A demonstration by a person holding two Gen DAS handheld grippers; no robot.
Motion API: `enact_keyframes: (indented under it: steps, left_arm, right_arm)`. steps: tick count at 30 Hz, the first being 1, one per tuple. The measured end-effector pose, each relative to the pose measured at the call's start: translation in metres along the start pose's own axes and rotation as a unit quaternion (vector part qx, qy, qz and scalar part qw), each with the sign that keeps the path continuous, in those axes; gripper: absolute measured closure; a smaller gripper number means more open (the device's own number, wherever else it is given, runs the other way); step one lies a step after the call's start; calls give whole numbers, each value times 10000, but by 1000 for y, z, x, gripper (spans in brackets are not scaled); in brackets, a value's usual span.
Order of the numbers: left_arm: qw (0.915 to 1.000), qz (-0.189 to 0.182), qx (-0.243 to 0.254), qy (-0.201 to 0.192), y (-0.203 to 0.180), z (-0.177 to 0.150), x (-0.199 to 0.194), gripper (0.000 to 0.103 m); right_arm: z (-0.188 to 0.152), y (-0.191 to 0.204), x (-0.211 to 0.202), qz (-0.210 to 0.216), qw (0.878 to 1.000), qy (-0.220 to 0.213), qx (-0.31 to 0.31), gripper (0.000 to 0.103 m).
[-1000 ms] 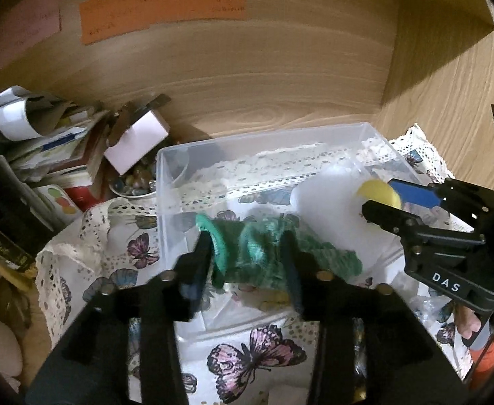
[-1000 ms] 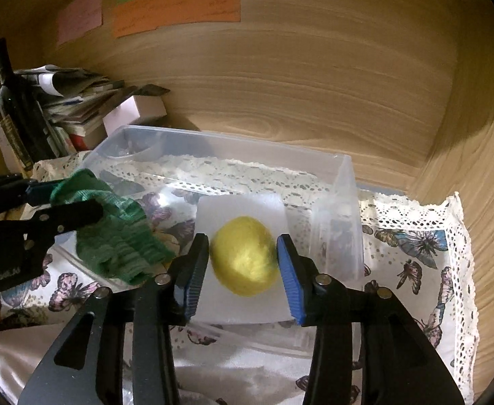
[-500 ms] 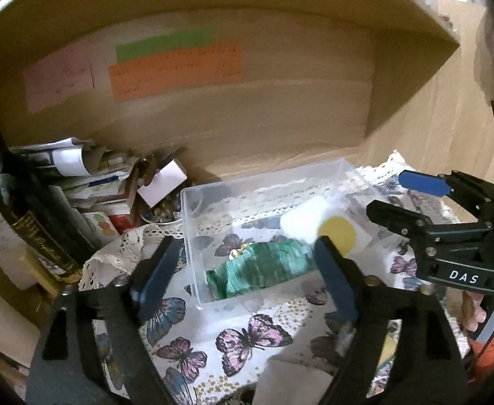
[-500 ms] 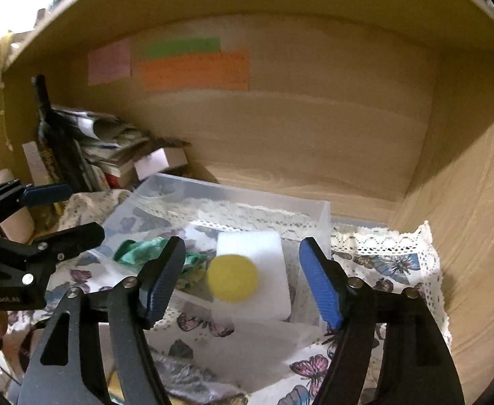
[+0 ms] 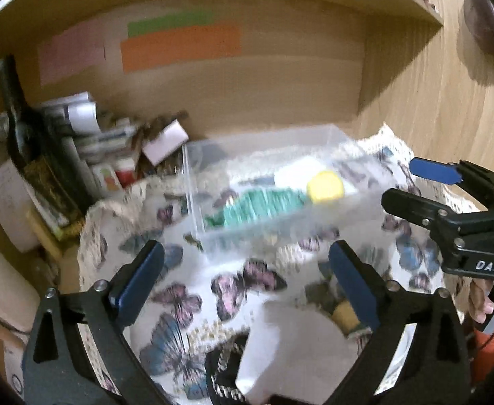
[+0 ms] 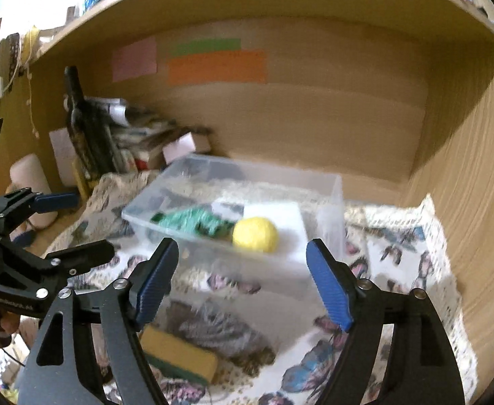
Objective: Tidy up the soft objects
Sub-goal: 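Grasp bagged steel-wool scrubber with right tool while left tool grasps white drawstring pouch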
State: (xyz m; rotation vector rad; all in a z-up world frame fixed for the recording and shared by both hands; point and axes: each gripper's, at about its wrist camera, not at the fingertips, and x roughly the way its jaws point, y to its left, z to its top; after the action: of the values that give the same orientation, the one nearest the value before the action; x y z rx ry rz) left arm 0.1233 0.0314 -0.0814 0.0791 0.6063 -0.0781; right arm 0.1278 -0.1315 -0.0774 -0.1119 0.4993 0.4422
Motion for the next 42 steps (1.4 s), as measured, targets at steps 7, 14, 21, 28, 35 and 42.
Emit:
enact_keyframes:
  steps: [7,14,21,28,35,42]
  left_arm:
    - [9994,-110,-78,315,-3,-30,2,4]
    - [9980,-296,-169,534,-9,-56,8,4]
    - [9956,-677,-221,616,-9,-64,14,29]
    - [9947,-735,-186,694,-10,-65,24,80]
    - [9966,-576,-375,450,1,-57,12,96]
    - [9980,-426,-473,-3,13,-37,-12,96]
  right_arm:
    - [-32,2,29,262,9967,722,245,27]
    - [-50,7,50,208,9931,1141,188,27]
    - [-54,6,56,278,9921,1212,188,46]
    - [-55,9,55,225,9928,1171,118,70]
    - [-54,12,47,226,9946,1012,53,76]
    - [-44,11,24,209,9976,664,37,77]
